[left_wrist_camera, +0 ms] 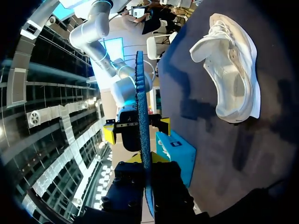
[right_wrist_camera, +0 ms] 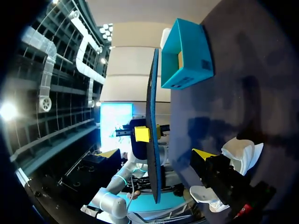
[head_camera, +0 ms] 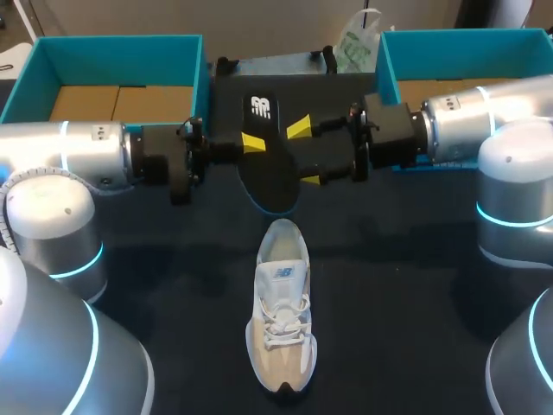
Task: Take the shoe out of the shoebox, open the shoe tongue, remove and reinsert the insole, then place the shoe into the shoebox
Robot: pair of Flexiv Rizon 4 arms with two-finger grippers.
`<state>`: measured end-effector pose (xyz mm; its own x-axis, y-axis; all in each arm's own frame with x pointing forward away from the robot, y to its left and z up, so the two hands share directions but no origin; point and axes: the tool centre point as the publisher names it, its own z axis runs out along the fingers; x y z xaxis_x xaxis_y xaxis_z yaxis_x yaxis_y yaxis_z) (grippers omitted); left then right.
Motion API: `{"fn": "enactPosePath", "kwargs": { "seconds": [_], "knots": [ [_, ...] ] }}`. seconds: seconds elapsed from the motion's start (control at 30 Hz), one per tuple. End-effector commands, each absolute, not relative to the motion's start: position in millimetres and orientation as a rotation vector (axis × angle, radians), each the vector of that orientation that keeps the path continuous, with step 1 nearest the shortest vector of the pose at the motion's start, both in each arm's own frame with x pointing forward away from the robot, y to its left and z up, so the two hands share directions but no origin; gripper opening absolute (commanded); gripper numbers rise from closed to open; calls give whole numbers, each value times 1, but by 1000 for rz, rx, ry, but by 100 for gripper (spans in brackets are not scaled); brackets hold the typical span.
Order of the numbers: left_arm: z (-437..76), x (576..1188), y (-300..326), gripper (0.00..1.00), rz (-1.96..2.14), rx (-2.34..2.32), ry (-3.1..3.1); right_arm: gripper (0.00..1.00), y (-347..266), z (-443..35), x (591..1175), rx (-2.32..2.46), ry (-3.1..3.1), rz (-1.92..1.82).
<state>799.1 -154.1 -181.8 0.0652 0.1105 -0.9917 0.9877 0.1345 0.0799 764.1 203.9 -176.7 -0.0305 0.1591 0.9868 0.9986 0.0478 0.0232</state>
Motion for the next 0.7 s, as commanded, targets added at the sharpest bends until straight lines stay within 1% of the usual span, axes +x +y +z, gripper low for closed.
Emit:
{"fn": "enactPosePath", "kwargs": {
  "seconds": [0.03,0.13,0.23,0.27,0.33,0.37,0.4,0.43,0.6,0.7],
  "knots": [
    [-186,804,-159,0,-1008,1219,1292,100,214,-183,767,-1242,-1389,-1116],
    [-189,806,-161,0,-1015,1223,1291,100,219,-184,765,-1226,-1422,-1113],
    [-190,808,-162,0,-1017,1223,1288,95,220,-186,763,-1234,-1408,-1119],
    [-190,808,-163,0,-1016,1223,1283,88,220,-186,762,-1235,-1406,-1120],
    [-191,809,-163,0,-1010,1224,1279,80,222,-187,760,-1236,-1401,-1121],
    [-191,810,-164,0,-1009,1224,1278,75,222,-187,759,-1237,-1400,-1121],
    [-191,811,-164,0,-1007,1225,1275,66,223,-188,758,-1237,-1398,-1120],
    [-191,812,-165,0,-1006,1225,1274,62,224,-188,757,-1237,-1397,-1119],
    [-190,813,-167,0,-1009,1233,1254,63,226,-187,754,-1233,-1395,-1125],
    [-191,813,-169,0,-1015,1237,1242,61,227,-186,754,-1229,-1398,-1122]
  ]
}}
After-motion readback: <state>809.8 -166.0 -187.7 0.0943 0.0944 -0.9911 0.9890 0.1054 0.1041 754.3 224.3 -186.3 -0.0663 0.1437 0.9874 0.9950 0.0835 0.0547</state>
